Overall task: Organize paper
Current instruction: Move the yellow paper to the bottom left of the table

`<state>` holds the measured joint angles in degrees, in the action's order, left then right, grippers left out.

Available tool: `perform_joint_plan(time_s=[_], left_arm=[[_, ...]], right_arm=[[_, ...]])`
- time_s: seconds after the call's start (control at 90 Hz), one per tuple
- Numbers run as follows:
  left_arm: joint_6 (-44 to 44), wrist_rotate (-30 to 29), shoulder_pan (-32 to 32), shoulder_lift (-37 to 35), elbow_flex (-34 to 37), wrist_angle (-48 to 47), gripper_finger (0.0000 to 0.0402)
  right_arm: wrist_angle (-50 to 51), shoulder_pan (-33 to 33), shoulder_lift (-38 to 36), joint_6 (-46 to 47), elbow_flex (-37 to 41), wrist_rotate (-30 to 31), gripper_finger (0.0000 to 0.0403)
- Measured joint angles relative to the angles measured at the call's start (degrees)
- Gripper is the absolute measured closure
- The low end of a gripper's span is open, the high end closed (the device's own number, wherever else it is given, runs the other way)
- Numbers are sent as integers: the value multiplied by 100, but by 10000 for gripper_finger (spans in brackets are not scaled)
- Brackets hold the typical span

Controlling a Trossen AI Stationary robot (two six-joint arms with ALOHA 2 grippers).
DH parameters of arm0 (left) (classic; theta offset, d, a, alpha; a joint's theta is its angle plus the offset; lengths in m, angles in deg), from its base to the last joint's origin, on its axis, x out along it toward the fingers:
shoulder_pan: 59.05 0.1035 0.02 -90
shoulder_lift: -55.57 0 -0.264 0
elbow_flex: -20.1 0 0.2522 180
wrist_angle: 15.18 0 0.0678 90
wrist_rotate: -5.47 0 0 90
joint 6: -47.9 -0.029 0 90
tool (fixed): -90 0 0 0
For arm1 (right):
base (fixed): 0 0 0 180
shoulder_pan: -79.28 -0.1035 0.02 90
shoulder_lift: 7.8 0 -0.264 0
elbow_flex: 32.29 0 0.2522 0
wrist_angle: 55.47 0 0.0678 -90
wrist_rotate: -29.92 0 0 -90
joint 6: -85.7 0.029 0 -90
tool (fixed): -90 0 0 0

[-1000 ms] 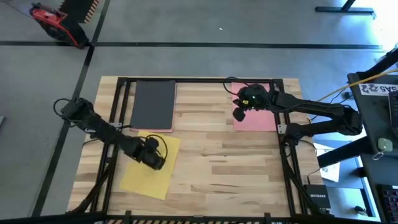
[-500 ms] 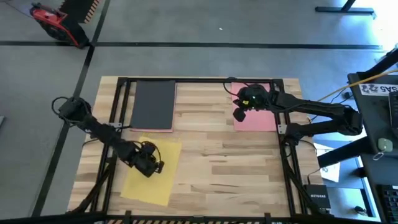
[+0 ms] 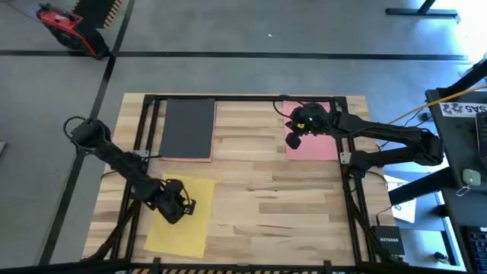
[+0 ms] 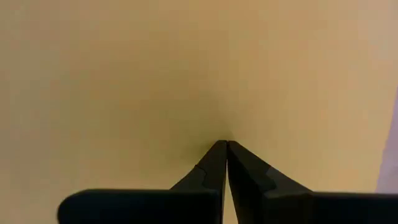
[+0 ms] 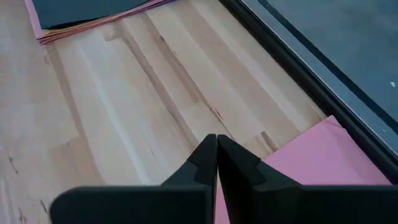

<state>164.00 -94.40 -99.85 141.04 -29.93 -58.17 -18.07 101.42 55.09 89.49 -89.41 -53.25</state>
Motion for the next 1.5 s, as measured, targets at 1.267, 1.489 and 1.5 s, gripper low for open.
perform_joint_plan(time_s=[1.267,1.489,1.5], left_arm=[[-3378,-343,1159,-324,-70,-940,402],[-2858,-165,579,-213,-85,-559,402],[-2806,-154,549,-212,-85,-566,402]], right_arm=[[-4,-1,0,25,0,0,403],[-3,1,0,29,0,0,403],[-4,2,0,30,0,0,403]])
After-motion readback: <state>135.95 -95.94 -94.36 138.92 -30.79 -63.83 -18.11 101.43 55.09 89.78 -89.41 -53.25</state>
